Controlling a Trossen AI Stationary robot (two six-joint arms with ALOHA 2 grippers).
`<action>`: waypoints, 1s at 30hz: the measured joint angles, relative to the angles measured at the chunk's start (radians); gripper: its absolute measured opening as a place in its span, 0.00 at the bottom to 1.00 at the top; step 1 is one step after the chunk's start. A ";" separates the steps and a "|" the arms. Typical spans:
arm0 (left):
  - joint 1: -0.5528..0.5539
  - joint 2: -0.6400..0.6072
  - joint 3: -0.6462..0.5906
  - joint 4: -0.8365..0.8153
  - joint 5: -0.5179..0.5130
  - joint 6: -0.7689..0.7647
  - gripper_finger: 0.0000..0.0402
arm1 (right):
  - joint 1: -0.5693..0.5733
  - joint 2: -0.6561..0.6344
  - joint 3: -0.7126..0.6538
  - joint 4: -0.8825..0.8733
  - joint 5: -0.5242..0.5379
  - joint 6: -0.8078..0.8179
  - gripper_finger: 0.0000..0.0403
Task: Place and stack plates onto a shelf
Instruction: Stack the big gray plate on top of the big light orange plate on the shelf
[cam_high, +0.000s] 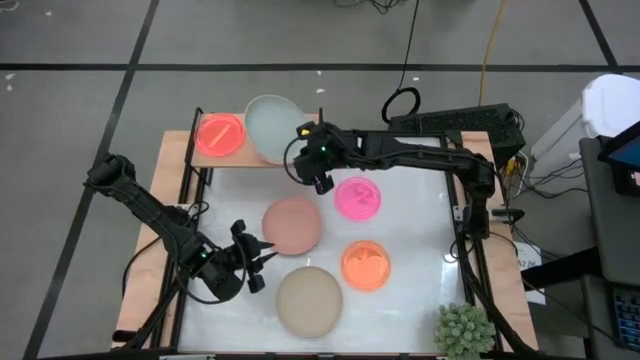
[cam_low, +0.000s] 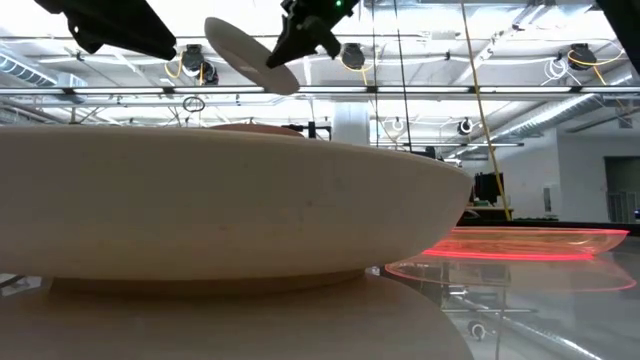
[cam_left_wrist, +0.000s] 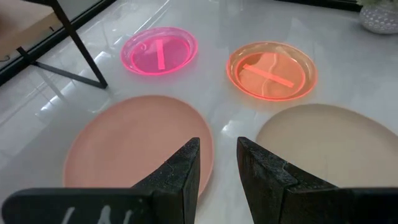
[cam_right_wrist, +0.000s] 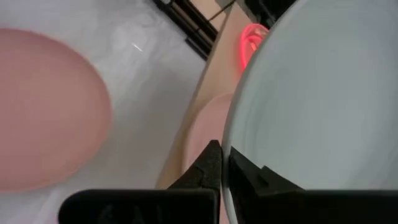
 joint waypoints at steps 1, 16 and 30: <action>0.000 0.000 0.000 0.001 0.000 0.001 0.28 | -0.010 0.004 0.000 0.006 0.000 -0.004 0.00; 0.000 0.000 0.000 0.029 0.001 0.023 0.28 | -0.114 0.029 -0.031 0.029 -0.136 0.006 0.00; 0.000 0.000 0.000 0.036 0.001 0.030 0.28 | -0.124 0.028 -0.157 0.137 -0.156 -0.036 0.00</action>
